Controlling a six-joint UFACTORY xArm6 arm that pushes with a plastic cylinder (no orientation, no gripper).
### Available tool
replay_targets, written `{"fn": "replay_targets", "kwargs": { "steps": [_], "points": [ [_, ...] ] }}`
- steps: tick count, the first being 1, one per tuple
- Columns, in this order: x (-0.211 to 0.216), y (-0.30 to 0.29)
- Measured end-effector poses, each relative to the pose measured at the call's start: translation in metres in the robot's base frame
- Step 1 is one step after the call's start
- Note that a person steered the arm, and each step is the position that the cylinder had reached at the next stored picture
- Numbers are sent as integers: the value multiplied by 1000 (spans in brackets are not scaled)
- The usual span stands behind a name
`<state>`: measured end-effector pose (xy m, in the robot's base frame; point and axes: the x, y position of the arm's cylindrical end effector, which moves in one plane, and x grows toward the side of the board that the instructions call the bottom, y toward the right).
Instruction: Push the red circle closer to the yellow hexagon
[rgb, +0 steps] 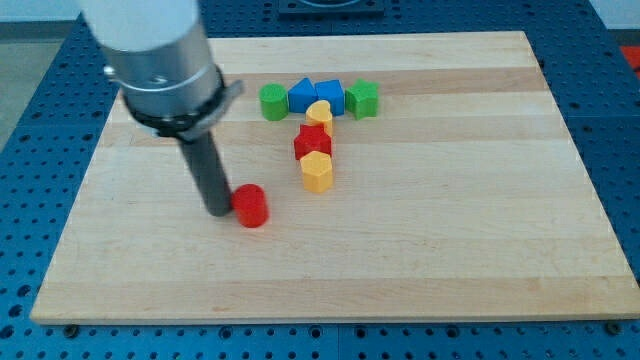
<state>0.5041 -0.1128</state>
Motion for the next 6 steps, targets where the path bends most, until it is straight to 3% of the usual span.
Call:
{"fn": "replay_targets", "kwargs": {
  "steps": [1, 4, 5, 6],
  "points": [
    [4, 47],
    [36, 11],
    [41, 77],
    [41, 77]
  ]
}}
